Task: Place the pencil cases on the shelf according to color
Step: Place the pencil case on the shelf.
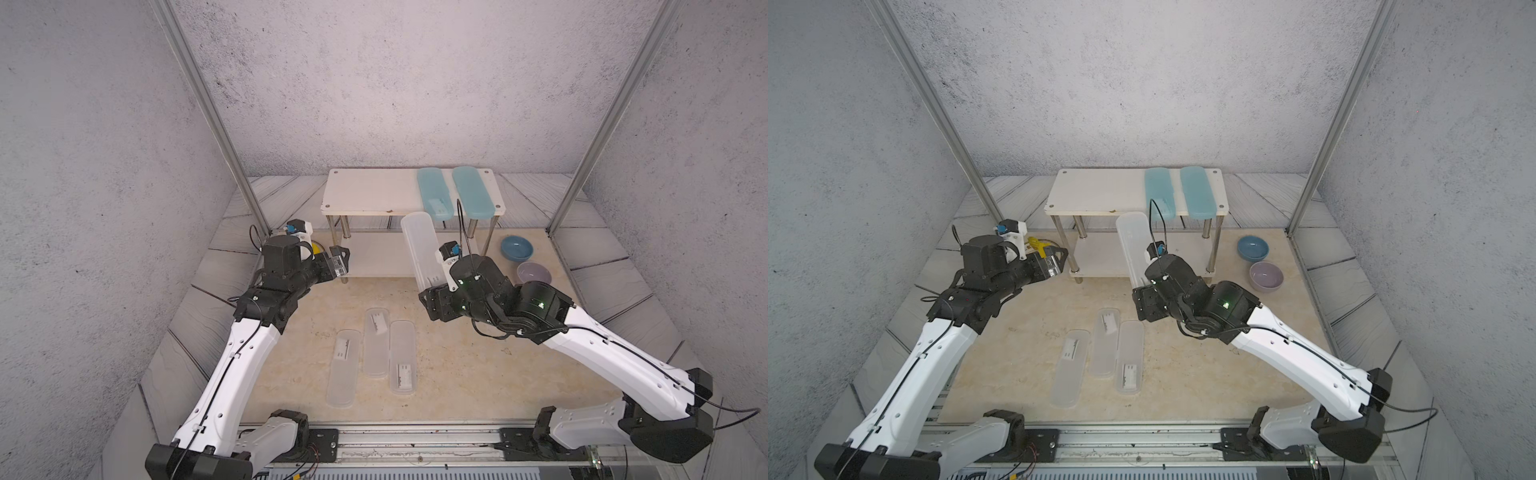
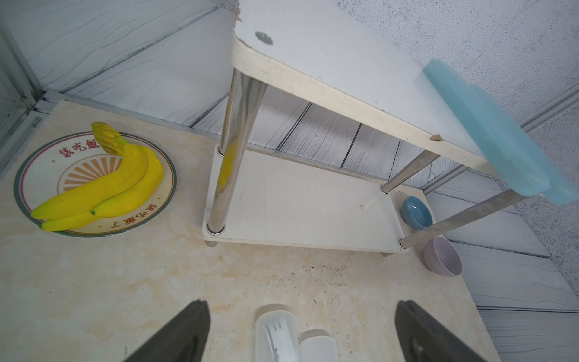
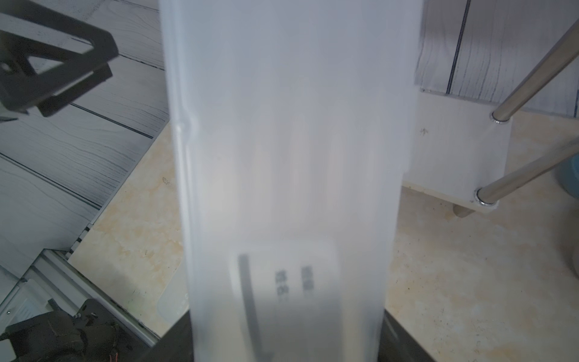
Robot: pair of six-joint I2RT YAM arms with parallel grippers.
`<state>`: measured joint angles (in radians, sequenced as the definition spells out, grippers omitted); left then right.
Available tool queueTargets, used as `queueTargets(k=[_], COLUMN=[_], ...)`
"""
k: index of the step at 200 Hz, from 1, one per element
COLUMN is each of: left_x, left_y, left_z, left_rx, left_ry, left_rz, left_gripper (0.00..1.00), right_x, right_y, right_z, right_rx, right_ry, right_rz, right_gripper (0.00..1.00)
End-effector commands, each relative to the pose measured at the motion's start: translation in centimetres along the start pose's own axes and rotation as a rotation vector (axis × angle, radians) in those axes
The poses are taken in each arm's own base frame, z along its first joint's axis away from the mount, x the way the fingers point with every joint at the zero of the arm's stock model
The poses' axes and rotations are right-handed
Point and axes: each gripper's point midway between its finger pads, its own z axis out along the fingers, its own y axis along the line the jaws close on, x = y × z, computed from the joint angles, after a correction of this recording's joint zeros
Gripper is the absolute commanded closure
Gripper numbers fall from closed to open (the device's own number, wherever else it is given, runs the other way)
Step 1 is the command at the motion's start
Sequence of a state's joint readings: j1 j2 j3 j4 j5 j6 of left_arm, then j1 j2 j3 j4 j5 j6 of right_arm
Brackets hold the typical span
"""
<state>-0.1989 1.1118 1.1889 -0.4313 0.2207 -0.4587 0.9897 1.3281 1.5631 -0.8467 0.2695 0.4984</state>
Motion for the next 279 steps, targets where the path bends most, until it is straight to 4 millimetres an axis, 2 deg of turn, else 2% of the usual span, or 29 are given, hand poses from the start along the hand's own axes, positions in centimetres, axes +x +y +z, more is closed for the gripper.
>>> queueTargets(k=[1,22,43,82,104,122,171,228,279], left_x=[-0.6,-0.4,-0.1,1.1,1.7,2.1,3.4,4.2,4.1], left_y=[0.3,0.4,0.6,1.2,1.1,1.0,0.9,0.9,0.6], left_z=[0.3,0.8,1.3,2.7,3.3,3.8,4.0,4.3,4.1], left_rx=[-0.014,-0.009,-0.004,-0.003,0.020,0.037,0.074,0.086,0.098], left_ry=[0.001,0.018,0.022,0.055,0.066,0.074,0.092,0.116,0.118], left_rz=[0.027,0.026,0.021,0.009,-0.013,-0.031,-0.064,-0.082,-0.086], left_gripper=[0.01,0.01,0.01,0.02,0.01,0.01,0.01,0.01,0.01], right_x=[-3.2,-6.3,-9.9,-16.2,-18.6,-20.2,-21.6,-20.6,-20.2], right_y=[0.3,0.2,-0.8,-1.8,-2.5,-2.2,-3.8,-4.8,-5.2], right_z=[0.0,0.2,0.5,1.8,3.5,4.8,8.1,11.6,12.4], right_rx=[0.032,0.095,0.167,0.144,0.140,0.104,0.164,0.229,0.243], right_ry=[-0.084,-0.162,-0.259,-0.384,-0.406,-0.434,-0.427,-0.369,-0.356], right_rz=[-0.033,-0.065,-0.046,-0.004,0.011,-0.010,-0.001,0.030,0.061], right_gripper=[0.38,0.36,0.35,0.33,0.33,0.31,0.30,0.28,0.20])
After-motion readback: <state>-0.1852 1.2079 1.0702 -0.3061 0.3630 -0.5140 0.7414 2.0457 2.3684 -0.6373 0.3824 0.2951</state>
